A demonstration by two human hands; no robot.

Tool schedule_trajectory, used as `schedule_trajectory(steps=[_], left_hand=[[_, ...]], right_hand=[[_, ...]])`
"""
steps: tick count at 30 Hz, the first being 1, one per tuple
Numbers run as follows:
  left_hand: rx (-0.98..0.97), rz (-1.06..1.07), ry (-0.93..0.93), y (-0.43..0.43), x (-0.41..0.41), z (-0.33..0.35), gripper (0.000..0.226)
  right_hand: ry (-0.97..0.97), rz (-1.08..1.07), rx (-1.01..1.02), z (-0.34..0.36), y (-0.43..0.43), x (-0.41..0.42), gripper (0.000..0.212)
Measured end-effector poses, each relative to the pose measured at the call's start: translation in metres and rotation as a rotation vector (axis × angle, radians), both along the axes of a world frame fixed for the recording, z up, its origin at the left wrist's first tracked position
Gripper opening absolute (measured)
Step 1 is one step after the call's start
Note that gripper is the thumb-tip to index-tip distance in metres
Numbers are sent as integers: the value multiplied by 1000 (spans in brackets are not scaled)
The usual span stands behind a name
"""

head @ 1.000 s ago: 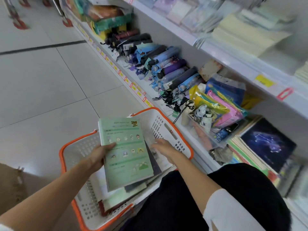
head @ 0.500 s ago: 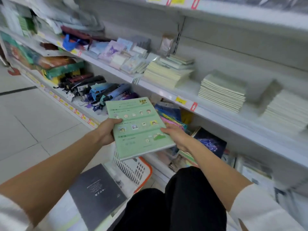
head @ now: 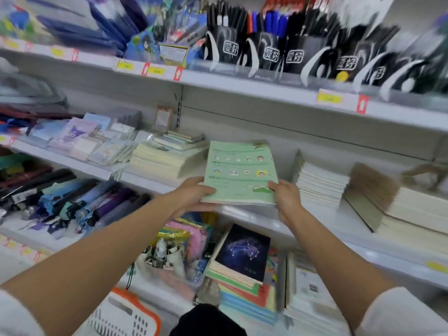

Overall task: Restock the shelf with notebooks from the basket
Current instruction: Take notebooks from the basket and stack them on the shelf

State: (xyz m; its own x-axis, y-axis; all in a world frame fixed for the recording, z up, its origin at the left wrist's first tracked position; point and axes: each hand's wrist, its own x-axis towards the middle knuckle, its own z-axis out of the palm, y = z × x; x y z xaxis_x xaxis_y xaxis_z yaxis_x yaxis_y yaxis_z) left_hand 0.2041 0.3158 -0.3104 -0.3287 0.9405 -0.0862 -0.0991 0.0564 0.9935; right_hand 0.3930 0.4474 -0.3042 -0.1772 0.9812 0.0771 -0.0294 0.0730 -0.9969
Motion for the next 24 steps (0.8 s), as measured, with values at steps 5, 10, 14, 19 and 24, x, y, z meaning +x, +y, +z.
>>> schedule_trajectory(steps=[5, 10, 14, 19, 24], left_hand=[[107, 157, 193, 31, 1, 3, 45], [193, 284, 328, 48, -23, 9, 48], [221, 367, 224, 70, -39, 0, 31], [198, 441, 260, 99, -41, -4, 27], [208, 439, 271, 128, -51, -1, 34]], right_hand=[[-61, -157, -38, -1, 24, -12, 13], [-24, -130, 240, 1, 21, -15, 50], [-265, 9, 456, -21, 34, -19, 50], [-578, -82, 690, -35, 63, -22, 65], [-546, -60, 626, -22, 95, -30, 54]])
